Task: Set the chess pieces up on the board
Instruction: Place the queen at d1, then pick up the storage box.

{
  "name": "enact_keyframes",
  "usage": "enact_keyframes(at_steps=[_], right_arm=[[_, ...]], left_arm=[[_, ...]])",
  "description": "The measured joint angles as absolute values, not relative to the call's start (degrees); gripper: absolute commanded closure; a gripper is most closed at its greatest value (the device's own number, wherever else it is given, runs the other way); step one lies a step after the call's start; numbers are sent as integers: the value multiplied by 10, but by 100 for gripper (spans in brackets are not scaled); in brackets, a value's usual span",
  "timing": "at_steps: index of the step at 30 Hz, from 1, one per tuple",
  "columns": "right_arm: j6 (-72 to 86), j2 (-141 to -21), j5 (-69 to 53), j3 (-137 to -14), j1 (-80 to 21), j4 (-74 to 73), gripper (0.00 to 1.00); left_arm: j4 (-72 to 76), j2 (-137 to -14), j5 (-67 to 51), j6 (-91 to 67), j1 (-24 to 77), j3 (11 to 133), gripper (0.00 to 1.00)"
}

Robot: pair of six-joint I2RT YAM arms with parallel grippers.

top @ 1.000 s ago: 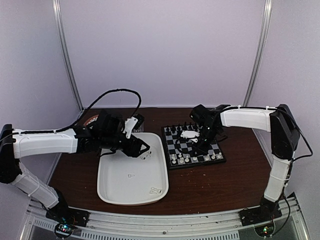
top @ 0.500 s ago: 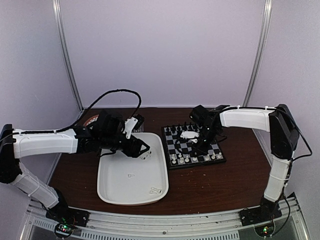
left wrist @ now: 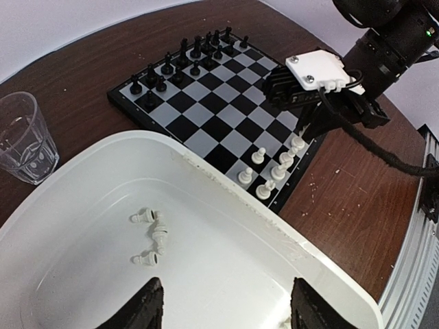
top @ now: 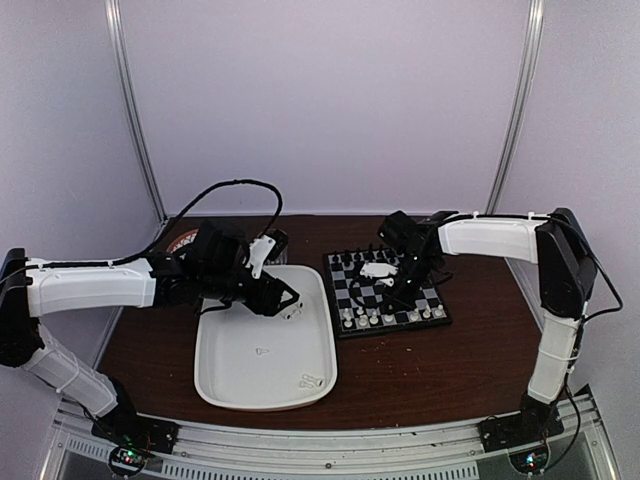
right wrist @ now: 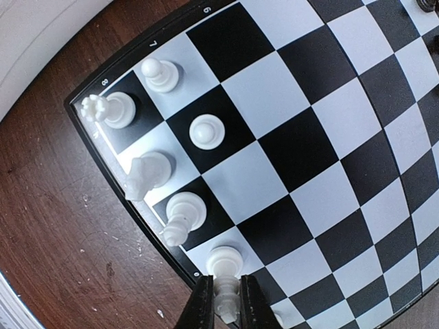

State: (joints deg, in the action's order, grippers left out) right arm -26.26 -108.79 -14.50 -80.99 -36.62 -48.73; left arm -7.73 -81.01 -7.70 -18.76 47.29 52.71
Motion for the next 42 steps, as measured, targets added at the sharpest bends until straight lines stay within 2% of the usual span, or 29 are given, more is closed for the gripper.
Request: enact_keyframes(at_steps=[15, 17, 20, 24, 25, 26, 28, 30, 35, 42], right_arm=[[-253, -1075, -146, -810, -366, -496, 75], [-253, -1070, -146, -810, -366, -498, 75], [-253, -1057, -148, -813, -366, -508, 74], [-252, -1023, -153, -822, -362, -527, 69], [-252, -1010, -156, -825, -360, -530, 68], [-252, -994, -160, -829, -358, -533, 66], [-252, -953, -171, -836, -348, -533, 65], [-251, -916, -182, -841, -336, -532, 65], [-251, -849, -213, -830, -304, -523, 64], [-252, -824, -254, -753, -265, -511, 64]], left_arm=[[-79, -816, -77, -188, 473, 527, 34], [-79, -817, -75, -188, 473, 527, 30], [-86, -817, -62, -187, 472, 527, 3], [-126, -817, -14, -207, 459, 536, 3], [-141, -817, -4, -210, 452, 543, 3], [-155, -817, 1, -210, 443, 551, 8], [-181, -818, 10, -203, 428, 574, 24], [-202, -825, 13, -192, 421, 598, 36], [-275, -891, -8, -144, 421, 679, 53], [-399, -953, -43, -142, 422, 701, 49]])
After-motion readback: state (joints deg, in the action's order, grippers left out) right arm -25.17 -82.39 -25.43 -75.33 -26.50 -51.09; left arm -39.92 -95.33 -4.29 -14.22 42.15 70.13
